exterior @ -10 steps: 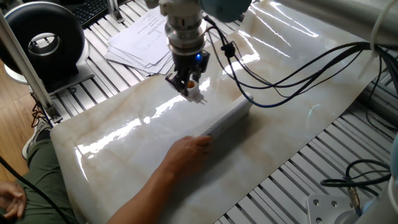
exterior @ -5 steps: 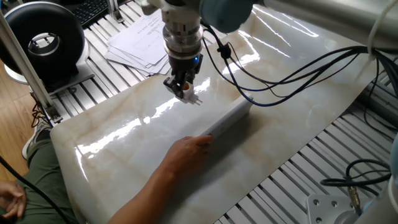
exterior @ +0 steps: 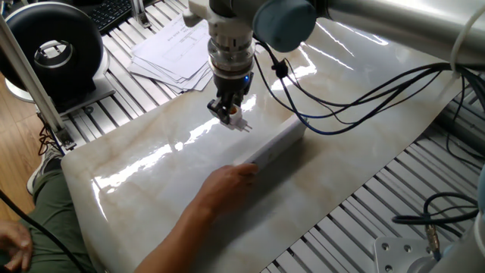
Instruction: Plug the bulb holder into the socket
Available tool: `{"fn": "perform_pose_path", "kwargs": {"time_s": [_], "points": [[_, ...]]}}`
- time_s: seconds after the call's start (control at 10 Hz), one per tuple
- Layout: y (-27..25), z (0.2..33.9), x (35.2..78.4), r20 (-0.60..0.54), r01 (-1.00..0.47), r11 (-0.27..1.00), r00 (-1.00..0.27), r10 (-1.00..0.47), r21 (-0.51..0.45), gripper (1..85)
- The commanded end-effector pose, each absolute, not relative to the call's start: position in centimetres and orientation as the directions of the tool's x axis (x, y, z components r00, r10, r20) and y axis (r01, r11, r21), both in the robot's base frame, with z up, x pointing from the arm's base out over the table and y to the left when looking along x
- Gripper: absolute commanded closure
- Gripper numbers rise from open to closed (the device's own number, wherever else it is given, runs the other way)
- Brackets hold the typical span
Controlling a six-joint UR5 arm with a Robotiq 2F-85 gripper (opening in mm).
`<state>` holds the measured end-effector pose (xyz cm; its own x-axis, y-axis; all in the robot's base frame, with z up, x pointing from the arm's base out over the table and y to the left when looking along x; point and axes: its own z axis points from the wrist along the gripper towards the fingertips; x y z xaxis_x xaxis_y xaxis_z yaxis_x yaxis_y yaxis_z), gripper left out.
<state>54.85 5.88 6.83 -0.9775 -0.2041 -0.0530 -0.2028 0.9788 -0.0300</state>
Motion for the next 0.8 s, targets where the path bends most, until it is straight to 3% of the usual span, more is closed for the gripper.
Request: {"fn": "perform_pose_path", "kwargs": {"time_s": [0.0, 0.7], "points": [[5.8, 6.3, 54.2, -0.043, -0.154, 0.988, -0.987, -0.154, -0.001, 84.3], [4.7, 6.0, 52.2, 0.015, -0.079, 0.997, -0.997, -0.079, -0.006, 84.3]]}}
